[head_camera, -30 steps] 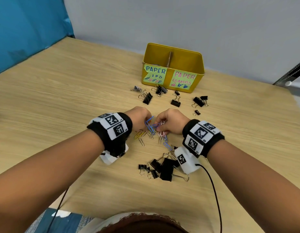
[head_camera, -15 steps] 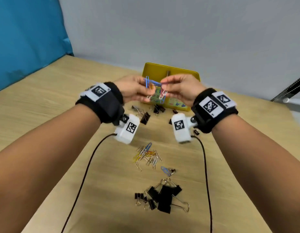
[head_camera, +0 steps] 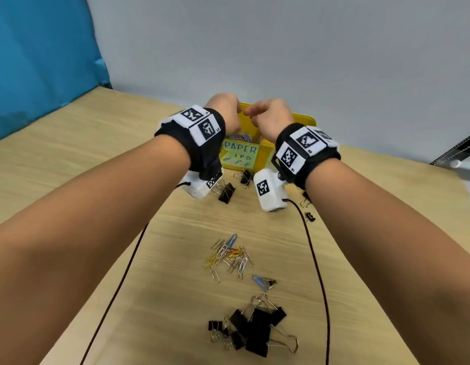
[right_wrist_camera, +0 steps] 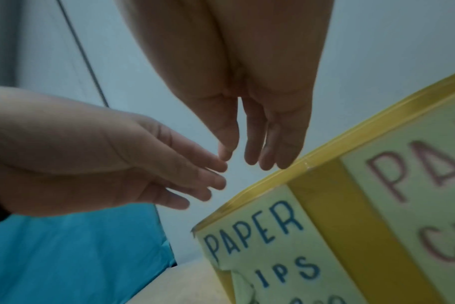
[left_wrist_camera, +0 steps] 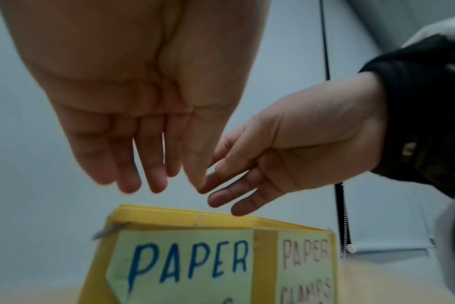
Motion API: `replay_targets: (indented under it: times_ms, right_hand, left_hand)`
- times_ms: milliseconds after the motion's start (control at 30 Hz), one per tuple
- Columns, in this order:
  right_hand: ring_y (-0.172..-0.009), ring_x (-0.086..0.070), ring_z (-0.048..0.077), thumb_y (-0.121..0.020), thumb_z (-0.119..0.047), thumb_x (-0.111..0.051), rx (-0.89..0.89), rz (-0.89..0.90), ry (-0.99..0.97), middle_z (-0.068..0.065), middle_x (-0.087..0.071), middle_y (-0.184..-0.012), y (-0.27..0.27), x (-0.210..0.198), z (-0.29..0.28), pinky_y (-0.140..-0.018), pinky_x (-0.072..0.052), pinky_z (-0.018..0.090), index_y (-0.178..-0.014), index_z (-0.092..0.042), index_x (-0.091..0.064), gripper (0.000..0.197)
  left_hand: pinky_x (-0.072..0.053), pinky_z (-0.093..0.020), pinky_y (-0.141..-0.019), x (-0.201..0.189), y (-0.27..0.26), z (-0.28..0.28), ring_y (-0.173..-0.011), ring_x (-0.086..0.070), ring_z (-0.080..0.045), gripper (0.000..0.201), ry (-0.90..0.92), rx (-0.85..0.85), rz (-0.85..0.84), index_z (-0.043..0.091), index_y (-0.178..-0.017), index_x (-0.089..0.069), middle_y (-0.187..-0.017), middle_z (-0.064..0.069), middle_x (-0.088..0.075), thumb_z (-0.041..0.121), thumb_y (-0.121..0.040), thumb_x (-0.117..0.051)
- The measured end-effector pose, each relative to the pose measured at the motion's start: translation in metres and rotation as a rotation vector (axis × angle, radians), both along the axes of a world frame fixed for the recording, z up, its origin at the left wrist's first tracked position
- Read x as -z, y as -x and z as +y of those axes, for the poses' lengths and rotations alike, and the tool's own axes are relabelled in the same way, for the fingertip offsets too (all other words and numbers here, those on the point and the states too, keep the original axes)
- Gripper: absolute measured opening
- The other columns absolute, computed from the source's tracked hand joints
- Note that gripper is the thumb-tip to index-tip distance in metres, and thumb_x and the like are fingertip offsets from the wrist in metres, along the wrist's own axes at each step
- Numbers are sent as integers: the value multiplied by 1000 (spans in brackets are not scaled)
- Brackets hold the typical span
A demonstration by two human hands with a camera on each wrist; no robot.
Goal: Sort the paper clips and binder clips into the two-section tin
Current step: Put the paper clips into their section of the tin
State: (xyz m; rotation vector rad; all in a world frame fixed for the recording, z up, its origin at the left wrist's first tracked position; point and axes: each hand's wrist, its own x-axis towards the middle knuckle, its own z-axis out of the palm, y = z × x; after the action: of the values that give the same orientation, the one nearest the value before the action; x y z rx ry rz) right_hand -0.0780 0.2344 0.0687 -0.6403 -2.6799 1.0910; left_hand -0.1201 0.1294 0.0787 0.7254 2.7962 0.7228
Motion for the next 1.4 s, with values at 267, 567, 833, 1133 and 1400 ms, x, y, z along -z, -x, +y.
replay_targets:
  times_ms: [267,567,833,1133,1400]
  right_hand:
    - [-59,-50,5,-89,-4,-47,-526,-542,-323,-5,-58,-69,-112,35,-29,-57,-41,15,-108,-12,-70,31]
    - [-111,-52,26,-87,-8,-51,-744,-605,-302,12,-51,-121,-162,68,-48,-97,-40,29,-118,-12,-60,32]
    - [-99,-48,19,-67,-29,-79,-648,-629,-405,2,-47,-106,-185,68,-48,-86,-41,28,-114,-12,-54,56]
    - [-104,-59,24,-75,-9,-71,-546,-460,-335,11,-66,-110,-182,79,-64,-74,-37,20,-111,-7,-62,38]
    - [-100,-55,25,-71,-18,-76,-504,-426,-350,12,-59,-108,-179,82,-72,-75,-36,22,-107,-5,-61,40]
  left_hand:
    - [-44,-17,-64,41,-94,-60,-69,-54,-13,23,168,325,-212,8,-99,-71,-100,-12,-72,23,-83,-66]
    - [-44,-31,-93,81,-147,-89,-105,-50,-18,65,415,533,-369,17,-124,-50,-123,-3,-48,29,-67,-80]
    - [-43,-29,-91,86,-160,-96,-109,-50,-20,63,401,448,-273,14,-124,-48,-121,-3,-47,22,-69,-79]
    - [-43,-26,-83,93,-171,-83,-108,-55,-23,49,284,406,-223,8,-117,-55,-119,-9,-56,15,-73,-75]
    - [-39,-24,-73,95,-171,-78,-103,-59,-27,28,227,351,-195,2,-107,-60,-110,-14,-63,8,-80,-64]
